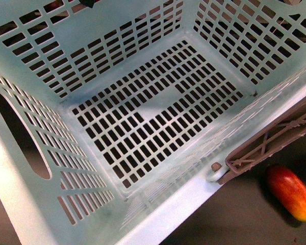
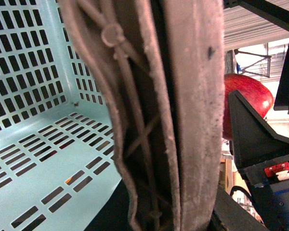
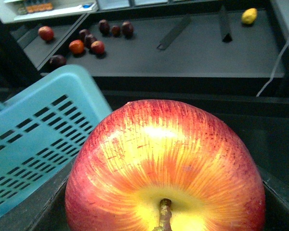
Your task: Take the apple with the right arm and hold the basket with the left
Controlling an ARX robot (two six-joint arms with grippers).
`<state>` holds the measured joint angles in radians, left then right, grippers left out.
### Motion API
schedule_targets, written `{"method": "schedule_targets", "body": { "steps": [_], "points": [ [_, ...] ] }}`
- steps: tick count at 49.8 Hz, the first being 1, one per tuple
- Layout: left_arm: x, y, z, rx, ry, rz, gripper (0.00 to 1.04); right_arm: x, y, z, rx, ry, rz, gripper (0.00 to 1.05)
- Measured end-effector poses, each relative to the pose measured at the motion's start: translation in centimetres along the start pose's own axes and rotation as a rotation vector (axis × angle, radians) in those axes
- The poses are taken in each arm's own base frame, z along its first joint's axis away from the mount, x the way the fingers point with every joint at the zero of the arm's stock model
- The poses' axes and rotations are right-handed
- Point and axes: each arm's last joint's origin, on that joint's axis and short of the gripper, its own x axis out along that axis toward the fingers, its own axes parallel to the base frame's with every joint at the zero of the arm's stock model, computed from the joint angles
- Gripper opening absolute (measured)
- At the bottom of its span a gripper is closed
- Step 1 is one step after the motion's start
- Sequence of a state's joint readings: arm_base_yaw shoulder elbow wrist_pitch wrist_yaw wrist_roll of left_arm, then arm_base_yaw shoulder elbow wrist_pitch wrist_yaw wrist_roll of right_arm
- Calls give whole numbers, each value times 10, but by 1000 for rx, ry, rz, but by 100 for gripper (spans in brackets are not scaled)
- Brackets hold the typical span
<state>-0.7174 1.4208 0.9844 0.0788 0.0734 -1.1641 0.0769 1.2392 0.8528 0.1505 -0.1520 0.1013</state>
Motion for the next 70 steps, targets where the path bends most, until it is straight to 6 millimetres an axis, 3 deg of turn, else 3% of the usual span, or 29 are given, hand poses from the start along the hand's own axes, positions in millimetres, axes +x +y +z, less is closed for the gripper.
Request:
{"method": "schedule_targets", "body": {
  "steps": [7, 14, 16, 21, 28, 35, 42, 51, 60, 70],
  "points": [
    [0, 0, 0, 0, 0, 0, 18, 13, 35, -22, -15, 63, 73, 81],
    [0, 0, 0, 0, -1, 0, 18, 19, 52, -42, -11, 130, 110, 81],
    [0, 0, 0, 0, -1, 0, 18, 19, 54, -44, -9, 138, 116, 87],
    [0, 0, 0, 0, -1, 0, 18, 18, 54, -44, -1, 136, 105, 98],
    [0, 0, 0, 1, 2, -1, 18, 10, 40, -33, 31, 80, 24, 96],
    [1, 1, 0, -1, -10, 11, 18, -15, 10, -16, 80, -13, -125, 96],
    [1, 1, 0, 5, -7, 9, 18, -18, 8, -14, 82, -31, -133, 96],
    [1, 1, 0, -3, 7, 3, 18, -28, 3, -39, -45, -221, -200, 73],
    [1, 1, 0, 3, -2, 7, 18, -48, -2, -65, -85, -254, -205, 48],
    [1, 1, 0, -1, 2, 5, 18, -71, -12, -101, -104, -234, -190, 6]
  ]
}}
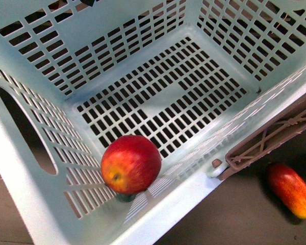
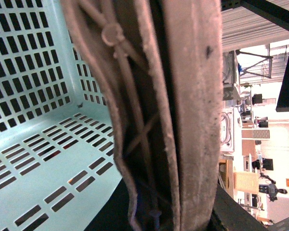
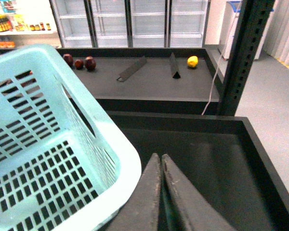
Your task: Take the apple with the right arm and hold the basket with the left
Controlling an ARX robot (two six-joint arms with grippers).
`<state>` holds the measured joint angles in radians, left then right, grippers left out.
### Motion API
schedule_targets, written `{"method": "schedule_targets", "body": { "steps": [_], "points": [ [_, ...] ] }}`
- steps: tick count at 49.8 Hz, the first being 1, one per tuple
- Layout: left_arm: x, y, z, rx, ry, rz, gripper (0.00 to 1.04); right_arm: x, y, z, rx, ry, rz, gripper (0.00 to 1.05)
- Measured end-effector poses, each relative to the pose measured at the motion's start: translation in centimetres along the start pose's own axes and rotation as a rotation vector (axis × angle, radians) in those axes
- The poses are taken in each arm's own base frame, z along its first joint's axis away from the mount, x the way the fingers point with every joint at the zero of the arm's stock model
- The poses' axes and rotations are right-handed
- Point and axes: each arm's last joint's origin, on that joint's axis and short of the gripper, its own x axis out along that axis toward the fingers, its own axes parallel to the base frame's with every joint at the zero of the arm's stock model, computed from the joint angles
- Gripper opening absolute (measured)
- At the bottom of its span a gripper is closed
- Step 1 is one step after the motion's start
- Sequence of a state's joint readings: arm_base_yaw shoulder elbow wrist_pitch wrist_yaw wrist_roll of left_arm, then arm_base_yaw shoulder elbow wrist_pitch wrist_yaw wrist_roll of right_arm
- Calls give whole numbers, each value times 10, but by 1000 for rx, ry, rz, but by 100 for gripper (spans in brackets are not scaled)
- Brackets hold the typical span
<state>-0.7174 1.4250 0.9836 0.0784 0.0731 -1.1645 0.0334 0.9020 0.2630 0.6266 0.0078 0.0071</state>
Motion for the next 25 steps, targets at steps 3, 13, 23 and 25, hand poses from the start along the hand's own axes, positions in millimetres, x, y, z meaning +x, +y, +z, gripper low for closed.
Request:
{"method": "schedule_targets", "body": {
  "steps": [3, 13, 23, 25],
  "points": [
    [0, 0, 0, 1, -1, 1, 18, -8, -5, -6, -2, -3, -25, 2],
    [0, 0, 0, -1, 2, -1, 18, -27, -5, -21, -2, -3, -26, 2],
    [0, 0, 0, 1, -3, 1, 18, -38, -5, -28, -3, -2, -26, 2],
    [0, 0, 0, 1, -3, 1, 18, -40, -5, -30, -3, -3, -26, 2]
  ]
}}
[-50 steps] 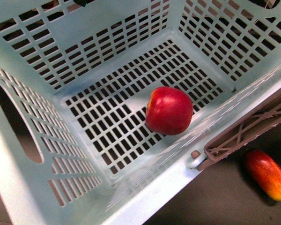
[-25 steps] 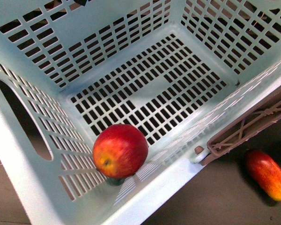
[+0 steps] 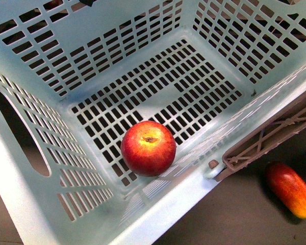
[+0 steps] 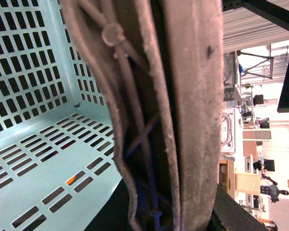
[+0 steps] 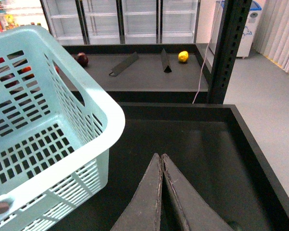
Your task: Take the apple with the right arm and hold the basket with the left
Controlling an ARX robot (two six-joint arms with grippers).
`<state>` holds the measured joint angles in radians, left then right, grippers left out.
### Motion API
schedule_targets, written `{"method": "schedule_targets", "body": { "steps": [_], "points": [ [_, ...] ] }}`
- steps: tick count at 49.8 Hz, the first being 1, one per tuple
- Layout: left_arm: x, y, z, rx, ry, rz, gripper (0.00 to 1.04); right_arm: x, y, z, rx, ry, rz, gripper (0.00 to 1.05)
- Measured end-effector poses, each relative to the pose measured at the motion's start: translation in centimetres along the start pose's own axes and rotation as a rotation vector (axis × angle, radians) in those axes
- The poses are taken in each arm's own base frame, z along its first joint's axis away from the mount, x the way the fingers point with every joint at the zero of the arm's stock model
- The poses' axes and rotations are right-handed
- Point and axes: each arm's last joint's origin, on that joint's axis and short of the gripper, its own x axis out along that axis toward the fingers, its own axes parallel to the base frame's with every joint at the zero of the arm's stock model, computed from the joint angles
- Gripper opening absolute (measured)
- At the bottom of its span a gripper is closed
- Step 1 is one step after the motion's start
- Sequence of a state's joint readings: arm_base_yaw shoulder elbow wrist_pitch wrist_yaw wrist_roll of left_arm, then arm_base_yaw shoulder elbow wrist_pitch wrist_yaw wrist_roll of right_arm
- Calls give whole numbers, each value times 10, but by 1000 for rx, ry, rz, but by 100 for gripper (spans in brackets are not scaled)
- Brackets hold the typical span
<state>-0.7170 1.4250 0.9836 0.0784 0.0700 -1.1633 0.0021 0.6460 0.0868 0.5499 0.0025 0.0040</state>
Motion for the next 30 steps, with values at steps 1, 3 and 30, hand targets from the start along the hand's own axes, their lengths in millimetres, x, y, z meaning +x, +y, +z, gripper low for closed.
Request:
{"method": "schedule_targets", "body": {
  "steps": [1, 3, 30],
  "points": [
    [0, 0, 0, 0, 0, 0, 18, -1, 0, -1, 0, 1, 0, 2],
    [0, 0, 0, -1, 2, -1, 18, -4, 0, -2, 0, 0, -1, 2],
    [0, 0, 0, -1, 3, -1, 18, -24, 0, -10, -1, -27, 0, 2]
  ]
}}
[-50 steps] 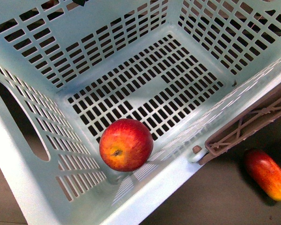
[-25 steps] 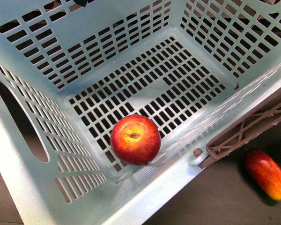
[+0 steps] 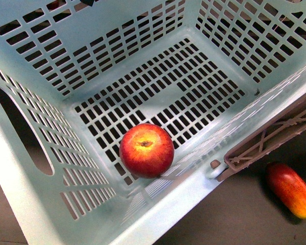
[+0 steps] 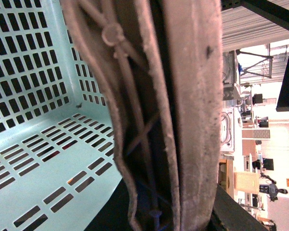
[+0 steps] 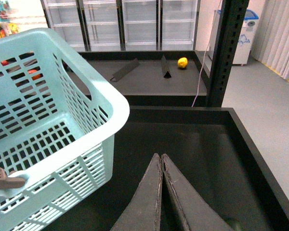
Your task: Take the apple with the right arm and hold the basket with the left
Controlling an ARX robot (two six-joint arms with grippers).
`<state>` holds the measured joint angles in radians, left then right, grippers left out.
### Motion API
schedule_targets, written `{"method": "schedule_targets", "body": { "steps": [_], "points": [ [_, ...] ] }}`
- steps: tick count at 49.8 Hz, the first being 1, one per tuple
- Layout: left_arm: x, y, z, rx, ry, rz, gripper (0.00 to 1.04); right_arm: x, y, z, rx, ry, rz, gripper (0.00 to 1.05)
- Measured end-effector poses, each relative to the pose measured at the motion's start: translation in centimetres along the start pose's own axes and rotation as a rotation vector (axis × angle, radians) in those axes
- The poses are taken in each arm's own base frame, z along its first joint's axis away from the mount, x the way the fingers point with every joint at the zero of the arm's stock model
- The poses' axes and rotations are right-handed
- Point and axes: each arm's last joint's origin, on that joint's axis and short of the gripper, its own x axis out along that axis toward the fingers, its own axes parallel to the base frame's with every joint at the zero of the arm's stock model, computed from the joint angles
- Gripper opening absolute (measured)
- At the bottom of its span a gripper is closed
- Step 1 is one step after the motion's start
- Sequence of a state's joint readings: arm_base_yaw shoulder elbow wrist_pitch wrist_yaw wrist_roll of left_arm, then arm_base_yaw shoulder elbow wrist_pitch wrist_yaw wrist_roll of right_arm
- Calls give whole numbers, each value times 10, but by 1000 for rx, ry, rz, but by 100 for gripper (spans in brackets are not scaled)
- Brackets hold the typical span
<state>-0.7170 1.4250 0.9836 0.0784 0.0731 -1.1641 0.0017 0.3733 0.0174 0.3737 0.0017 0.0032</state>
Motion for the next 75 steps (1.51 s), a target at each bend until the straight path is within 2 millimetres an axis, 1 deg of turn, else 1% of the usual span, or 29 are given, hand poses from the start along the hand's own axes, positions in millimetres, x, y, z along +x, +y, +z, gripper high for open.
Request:
{"method": "schedule_targets", "body": {
  "steps": [12, 35, 39, 41, 52, 53, 56, 61, 62, 67, 72, 73, 75],
  "points": [
    [0, 0, 0, 0, 1, 0, 18, -7, 0, 0, 0, -1, 0, 2],
    [0, 0, 0, 0, 0, 0, 18, -14, 0, 0, 0, 0, 0, 2],
    [0, 0, 0, 0, 1, 0, 18, -21, 0, -4, 0, 33, -1, 2],
    [0, 0, 0, 0, -1, 1, 18, -24, 0, -3, 0, 12, 1, 2],
    [0, 0, 0, 0, -1, 1, 18, -24, 0, -3, 0, 6, 1, 2],
    [0, 0, 0, 0, -1, 1, 18, -24, 0, -3, 0, 6, 1, 4],
    [0, 0, 0, 0, -1, 1, 18, -24, 0, -3, 0, 5, 1, 18],
    [0, 0, 0, 0, -1, 1, 18, -24, 0, -3, -1, 5, 1, 37],
    [0, 0, 0, 0, -1, 1, 18, -24, 0, -3, 0, 5, 1, 39],
    [0, 0, 0, 0, -1, 1, 18, -24, 0, -3, 0, 5, 1, 55],
    [0, 0, 0, 0, -1, 1, 18, -24, 0, -3, -1, 5, 1, 77],
    [0, 0, 0, 0, -1, 1, 18, -24, 0, -3, 0, 5, 1, 79],
    [0, 0, 0, 0, -1, 1, 18, -24, 0, -3, 0, 5, 1, 88]
  ]
}}
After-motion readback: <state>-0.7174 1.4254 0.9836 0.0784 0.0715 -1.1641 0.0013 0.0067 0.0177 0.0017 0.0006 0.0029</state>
